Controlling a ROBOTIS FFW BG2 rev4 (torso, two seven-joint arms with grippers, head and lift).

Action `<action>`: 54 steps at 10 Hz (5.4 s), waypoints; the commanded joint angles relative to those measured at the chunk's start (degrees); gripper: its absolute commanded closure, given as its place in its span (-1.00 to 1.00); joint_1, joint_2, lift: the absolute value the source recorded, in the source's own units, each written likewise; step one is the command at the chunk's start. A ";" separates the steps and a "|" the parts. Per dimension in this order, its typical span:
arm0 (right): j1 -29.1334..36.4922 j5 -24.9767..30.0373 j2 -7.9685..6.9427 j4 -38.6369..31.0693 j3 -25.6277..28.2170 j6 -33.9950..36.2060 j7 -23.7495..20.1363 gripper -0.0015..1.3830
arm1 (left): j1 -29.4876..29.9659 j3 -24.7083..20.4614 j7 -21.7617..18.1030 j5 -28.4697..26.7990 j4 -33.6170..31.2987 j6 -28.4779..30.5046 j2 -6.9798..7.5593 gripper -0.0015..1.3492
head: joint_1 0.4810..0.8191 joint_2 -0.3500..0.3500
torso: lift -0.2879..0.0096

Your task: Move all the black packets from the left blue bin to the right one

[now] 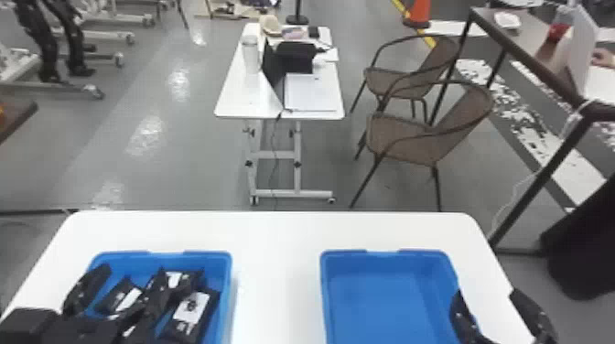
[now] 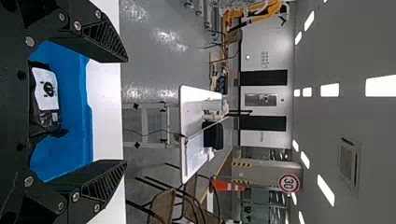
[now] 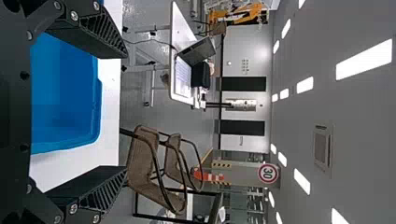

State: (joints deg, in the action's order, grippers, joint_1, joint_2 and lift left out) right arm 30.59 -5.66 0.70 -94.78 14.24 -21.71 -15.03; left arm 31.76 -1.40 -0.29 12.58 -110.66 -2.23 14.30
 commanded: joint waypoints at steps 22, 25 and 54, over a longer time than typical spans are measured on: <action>-2.64 -2.51 -0.75 2.14 -1.85 4.22 -0.09 -0.75 | -42.74 1.05 -32.67 -23.03 46.41 34.83 -0.94 -0.55 | 0.27 -0.04 | 0.94; -2.55 -3.48 -0.75 2.32 -1.93 4.39 -0.09 -0.75 | -44.06 1.32 -34.60 -26.55 47.29 38.26 -0.77 0.52 | 0.27 -0.01 | 0.94; -22.06 -16.49 -0.75 3.02 -19.60 9.32 3.69 0.64 | -47.23 24.87 -40.23 -20.40 30.15 4.25 -8.06 0.80 | 0.27 -0.62 | 0.94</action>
State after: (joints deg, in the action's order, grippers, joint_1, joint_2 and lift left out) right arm 8.28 -21.99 0.70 -91.69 -5.35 -12.23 -11.31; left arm -15.40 23.53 -40.53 -7.85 -80.47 2.15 6.24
